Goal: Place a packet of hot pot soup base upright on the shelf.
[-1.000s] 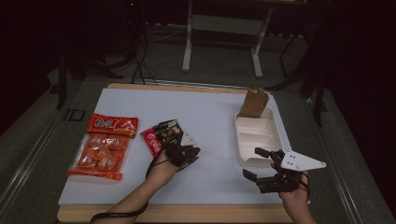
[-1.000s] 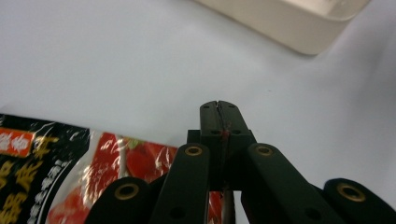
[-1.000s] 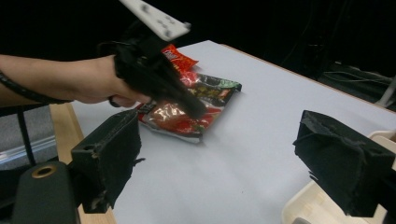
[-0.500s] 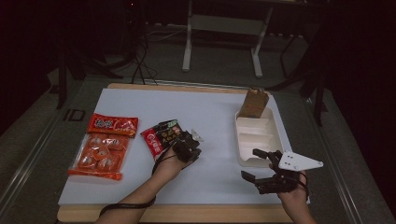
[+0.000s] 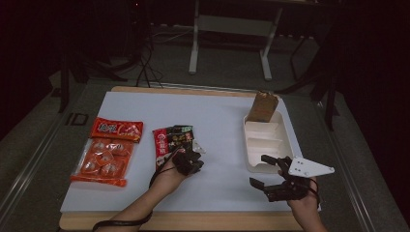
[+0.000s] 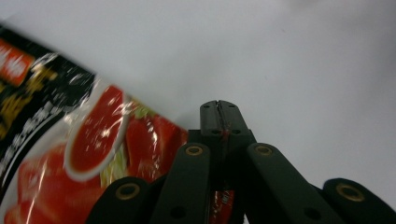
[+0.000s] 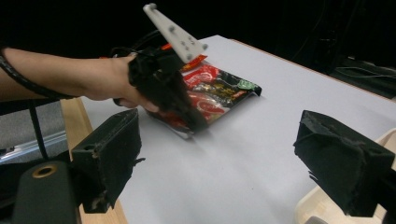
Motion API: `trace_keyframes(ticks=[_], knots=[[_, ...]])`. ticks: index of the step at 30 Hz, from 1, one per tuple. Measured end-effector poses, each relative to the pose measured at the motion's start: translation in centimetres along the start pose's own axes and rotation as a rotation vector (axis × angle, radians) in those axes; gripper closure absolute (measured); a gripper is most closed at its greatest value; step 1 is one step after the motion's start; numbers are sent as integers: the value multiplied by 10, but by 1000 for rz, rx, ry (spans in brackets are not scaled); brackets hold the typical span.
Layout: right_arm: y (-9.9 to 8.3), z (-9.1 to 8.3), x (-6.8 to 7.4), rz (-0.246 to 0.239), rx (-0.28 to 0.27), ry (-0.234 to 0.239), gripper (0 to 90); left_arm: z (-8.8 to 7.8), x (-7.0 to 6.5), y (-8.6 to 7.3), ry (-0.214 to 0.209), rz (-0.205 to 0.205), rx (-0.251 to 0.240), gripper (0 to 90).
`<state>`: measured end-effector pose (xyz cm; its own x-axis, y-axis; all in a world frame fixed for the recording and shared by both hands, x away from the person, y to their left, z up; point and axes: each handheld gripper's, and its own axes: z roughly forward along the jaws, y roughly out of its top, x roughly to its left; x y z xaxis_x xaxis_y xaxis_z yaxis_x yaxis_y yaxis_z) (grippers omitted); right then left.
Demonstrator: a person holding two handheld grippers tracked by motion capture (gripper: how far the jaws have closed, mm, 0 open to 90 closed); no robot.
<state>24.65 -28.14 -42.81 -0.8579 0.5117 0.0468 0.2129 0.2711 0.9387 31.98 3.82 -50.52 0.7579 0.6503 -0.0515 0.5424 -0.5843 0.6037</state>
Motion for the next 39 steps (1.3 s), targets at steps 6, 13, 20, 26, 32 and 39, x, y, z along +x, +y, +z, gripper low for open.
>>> trace_keyframes(ticks=[6,13,20,26,32,39], knots=[[0,1,0,2,3,2,141,-14,6,-15,10,-39,-8,900],[1,3,0,4,1,6,141,-21,3,-19,-55,-51,-90,900],[0,6,1,8,10,12,141,-8,-10,-7,-66,-10,-50,900],[-2,5,1,6,16,15,141,7,-13,-5,-33,-5,19,900],[-3,3,-1,10,12,11,142,0,-11,-19,-31,-20,7,900],[-1,4,1,5,9,14,141,-7,-6,-26,-65,-60,-22,900]])
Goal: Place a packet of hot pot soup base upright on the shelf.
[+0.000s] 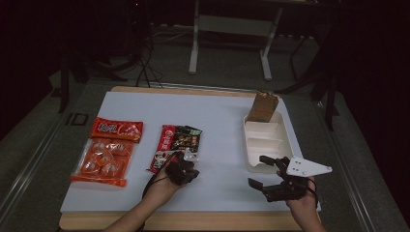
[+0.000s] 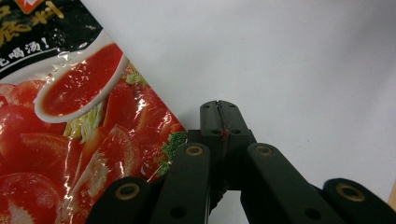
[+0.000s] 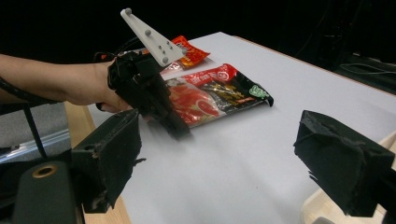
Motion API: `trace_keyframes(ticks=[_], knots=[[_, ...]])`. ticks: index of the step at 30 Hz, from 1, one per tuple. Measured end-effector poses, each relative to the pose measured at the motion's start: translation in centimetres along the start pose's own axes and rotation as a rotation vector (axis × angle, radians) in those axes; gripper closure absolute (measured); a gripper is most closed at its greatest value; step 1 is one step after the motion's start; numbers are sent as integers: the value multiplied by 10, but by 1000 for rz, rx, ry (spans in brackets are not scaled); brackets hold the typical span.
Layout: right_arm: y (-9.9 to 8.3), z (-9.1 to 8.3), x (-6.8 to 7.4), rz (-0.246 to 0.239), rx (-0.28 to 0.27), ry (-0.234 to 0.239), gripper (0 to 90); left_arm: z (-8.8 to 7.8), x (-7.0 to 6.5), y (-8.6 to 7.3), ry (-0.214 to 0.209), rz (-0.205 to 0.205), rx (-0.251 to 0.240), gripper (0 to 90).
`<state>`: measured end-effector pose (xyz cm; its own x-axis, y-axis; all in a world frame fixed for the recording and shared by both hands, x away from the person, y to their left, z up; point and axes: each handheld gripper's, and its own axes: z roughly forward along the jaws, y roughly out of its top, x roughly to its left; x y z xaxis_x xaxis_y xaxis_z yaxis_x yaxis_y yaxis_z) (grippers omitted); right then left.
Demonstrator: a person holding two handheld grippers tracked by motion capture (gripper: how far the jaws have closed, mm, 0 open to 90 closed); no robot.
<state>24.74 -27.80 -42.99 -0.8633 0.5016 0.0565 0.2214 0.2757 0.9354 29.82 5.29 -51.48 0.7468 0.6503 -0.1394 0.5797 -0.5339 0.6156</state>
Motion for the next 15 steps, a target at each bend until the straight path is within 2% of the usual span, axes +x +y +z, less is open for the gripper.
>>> trace_keyframes(ticks=[1,4,6,11,13,15], knots=[[0,0,0,0,0,0,141,0,0,0,0,0,0,900],[0,1,0,-2,1,1,142,-9,1,1,-3,27,-43,900],[0,1,0,-1,2,2,142,-15,5,1,15,24,-56,900],[1,0,0,-2,-5,-3,142,-27,18,0,30,-10,-102,893],[1,-1,-1,-4,-20,-7,142,-36,29,-2,42,-42,-144,875],[1,-2,-2,-5,-37,-8,143,-42,38,-4,33,-70,-181,836]])
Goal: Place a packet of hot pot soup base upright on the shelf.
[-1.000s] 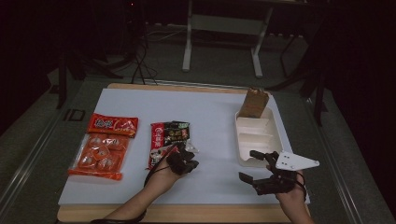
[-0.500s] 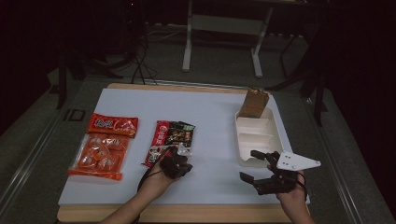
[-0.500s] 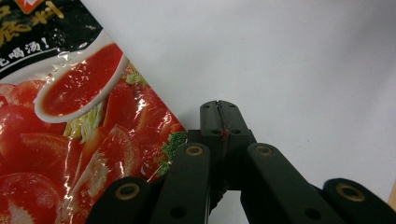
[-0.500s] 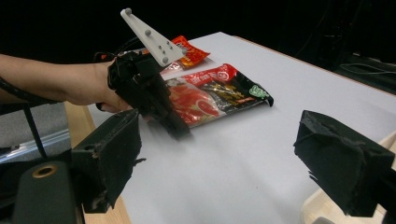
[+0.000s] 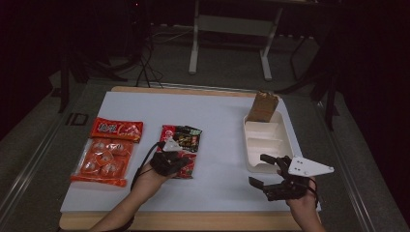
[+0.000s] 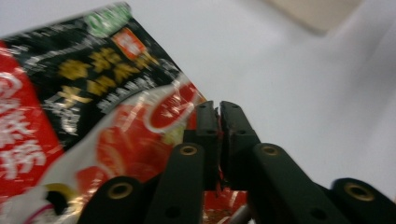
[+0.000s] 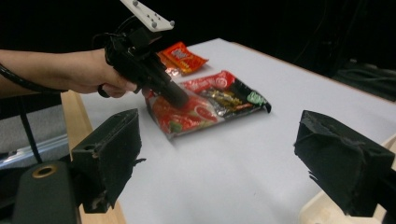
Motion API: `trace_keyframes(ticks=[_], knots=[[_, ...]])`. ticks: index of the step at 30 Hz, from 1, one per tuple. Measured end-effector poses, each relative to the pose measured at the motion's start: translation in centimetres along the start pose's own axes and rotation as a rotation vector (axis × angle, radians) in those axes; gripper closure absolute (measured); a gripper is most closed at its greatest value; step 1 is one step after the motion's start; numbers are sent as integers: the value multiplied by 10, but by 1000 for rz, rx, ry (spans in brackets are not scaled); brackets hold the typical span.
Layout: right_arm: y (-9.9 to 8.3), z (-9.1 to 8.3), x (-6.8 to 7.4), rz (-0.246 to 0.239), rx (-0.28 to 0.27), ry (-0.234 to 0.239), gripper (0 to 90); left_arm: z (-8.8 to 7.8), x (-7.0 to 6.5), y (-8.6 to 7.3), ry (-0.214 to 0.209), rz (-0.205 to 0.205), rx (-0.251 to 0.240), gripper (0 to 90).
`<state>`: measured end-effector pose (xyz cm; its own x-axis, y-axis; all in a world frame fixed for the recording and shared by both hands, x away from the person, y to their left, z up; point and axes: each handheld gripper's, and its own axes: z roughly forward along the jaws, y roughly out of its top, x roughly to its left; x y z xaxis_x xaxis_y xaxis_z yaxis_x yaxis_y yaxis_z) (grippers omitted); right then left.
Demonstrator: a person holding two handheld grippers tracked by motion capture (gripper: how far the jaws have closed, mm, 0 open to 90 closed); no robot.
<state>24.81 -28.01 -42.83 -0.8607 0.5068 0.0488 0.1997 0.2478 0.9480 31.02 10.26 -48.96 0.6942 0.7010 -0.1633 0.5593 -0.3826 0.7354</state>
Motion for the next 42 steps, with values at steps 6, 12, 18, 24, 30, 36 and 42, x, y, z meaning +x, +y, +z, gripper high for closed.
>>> trace_keyframes(ticks=[6,12,18,24,30,36,42], knots=[[1,2,0,-13,-12,-1,145,-14,12,-1,66,-2,-99,638],[1,4,3,-21,3,-10,141,-20,33,4,114,-56,-110,537],[1,4,3,-12,-1,-11,140,-17,54,11,162,-65,-100,506],[0,4,3,-11,3,-10,141,-5,75,14,207,-87,-98,527],[0,4,3,-20,3,-11,142,10,96,14,244,-135,-76,527],[-1,4,3,-22,4,-11,143,19,110,16,266,-167,-54,527],[-1,4,3,-21,11,-11,142,33,118,17,281,-184,-22,527]])
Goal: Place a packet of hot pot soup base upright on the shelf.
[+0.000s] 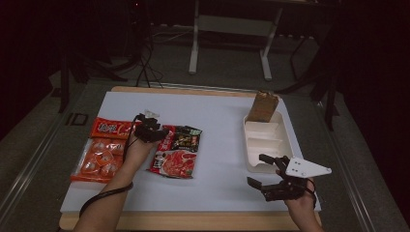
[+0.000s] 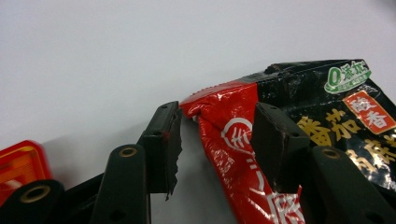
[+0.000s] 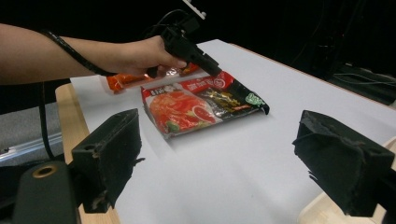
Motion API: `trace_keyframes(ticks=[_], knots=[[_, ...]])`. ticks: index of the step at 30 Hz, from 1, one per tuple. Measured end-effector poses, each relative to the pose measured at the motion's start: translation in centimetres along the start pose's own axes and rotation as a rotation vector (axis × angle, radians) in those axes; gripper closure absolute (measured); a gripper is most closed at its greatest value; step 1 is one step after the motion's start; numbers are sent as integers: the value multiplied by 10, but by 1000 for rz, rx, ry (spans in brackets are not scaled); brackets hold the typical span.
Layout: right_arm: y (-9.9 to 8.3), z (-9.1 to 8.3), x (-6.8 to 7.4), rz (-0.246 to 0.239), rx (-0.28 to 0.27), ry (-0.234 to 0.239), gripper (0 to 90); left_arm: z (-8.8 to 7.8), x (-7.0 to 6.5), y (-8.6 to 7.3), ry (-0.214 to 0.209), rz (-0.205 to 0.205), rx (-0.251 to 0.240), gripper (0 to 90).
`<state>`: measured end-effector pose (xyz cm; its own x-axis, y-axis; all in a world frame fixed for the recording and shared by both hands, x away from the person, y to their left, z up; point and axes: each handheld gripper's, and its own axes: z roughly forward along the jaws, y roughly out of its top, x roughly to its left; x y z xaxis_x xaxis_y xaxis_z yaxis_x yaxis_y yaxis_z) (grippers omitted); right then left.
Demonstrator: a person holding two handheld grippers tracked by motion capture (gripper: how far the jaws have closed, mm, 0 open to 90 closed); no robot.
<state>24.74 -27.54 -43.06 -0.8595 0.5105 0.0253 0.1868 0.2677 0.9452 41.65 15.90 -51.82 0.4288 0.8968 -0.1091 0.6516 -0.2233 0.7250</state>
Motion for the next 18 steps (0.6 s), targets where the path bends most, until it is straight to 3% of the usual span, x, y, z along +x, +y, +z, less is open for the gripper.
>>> trace_keyframes(ticks=[4,9,14,15,18], knots=[[0,0,0,3,2,1,142,8,-1,1,23,7,34,526],[-1,-1,0,4,2,1,142,12,1,-2,9,-8,42,527],[-1,1,-1,7,9,6,142,20,-2,-1,-6,7,82,586],[-1,1,0,8,10,10,142,20,-3,-1,-13,14,92,646],[-1,2,1,5,12,15,142,21,-7,3,1,14,127,679]])
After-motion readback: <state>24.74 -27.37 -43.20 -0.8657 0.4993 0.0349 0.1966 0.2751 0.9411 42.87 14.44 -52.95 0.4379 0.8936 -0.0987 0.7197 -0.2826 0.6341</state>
